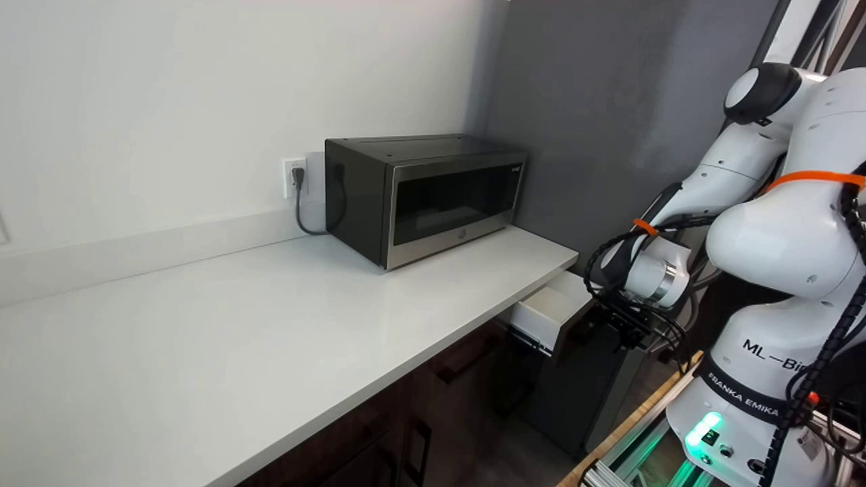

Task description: Open the rightmost drawer completely

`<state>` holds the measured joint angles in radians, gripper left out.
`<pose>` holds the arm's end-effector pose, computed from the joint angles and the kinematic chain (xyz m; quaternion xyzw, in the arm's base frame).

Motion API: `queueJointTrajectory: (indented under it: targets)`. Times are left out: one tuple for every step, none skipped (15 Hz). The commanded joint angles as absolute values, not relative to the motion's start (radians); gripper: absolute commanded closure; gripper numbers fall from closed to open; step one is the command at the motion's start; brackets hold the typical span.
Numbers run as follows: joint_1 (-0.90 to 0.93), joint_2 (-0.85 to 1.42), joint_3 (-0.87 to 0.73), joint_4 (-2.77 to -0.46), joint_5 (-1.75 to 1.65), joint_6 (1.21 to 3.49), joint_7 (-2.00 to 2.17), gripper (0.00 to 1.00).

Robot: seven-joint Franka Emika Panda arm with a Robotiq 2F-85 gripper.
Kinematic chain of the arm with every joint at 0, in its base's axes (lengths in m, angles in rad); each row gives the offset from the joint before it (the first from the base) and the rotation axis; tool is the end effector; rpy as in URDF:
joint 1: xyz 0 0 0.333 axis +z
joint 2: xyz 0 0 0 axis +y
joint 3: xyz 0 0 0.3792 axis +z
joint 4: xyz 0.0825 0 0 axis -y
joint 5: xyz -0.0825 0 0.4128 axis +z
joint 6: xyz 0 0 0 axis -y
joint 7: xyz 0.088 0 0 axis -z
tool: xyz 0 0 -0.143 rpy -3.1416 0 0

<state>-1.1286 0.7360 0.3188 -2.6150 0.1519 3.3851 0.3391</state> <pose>0.2980 -0.2868 0.0120 -0.7672 0.6347 -0.0452 0.0802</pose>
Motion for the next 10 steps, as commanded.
queueJointTrajectory:
  targets:
    - [-1.075, 0.743, 0.194, -2.585, 0.201, 3.333, 0.360, 0.04]
    - [-1.087, 0.743, 0.205, -2.587, 0.194, 3.337, 0.359, 0.04]
    - [-1.106, 0.748, 0.219, -2.584, 0.184, 3.340, 0.357, 0.01]
    - [-1.115, 0.750, 0.226, -2.582, 0.180, 3.343, 0.354, 0.00]
    - [-1.137, 0.756, 0.245, -2.578, 0.167, 3.344, 0.350, 0.00]
    - [-1.150, 0.757, 0.257, -2.578, 0.159, 3.344, 0.348, 0.00]
    - [-1.164, 0.752, 0.271, -2.580, 0.153, 3.337, 0.349, 0.00]
    - [-1.178, 0.741, 0.285, -2.585, 0.147, 3.333, 0.351, 0.00]
    - [-1.191, 0.735, 0.295, -2.589, 0.144, 3.331, 0.350, 0.00]
    - [-1.209, 0.723, 0.309, -2.595, 0.140, 3.326, 0.349, 0.00]
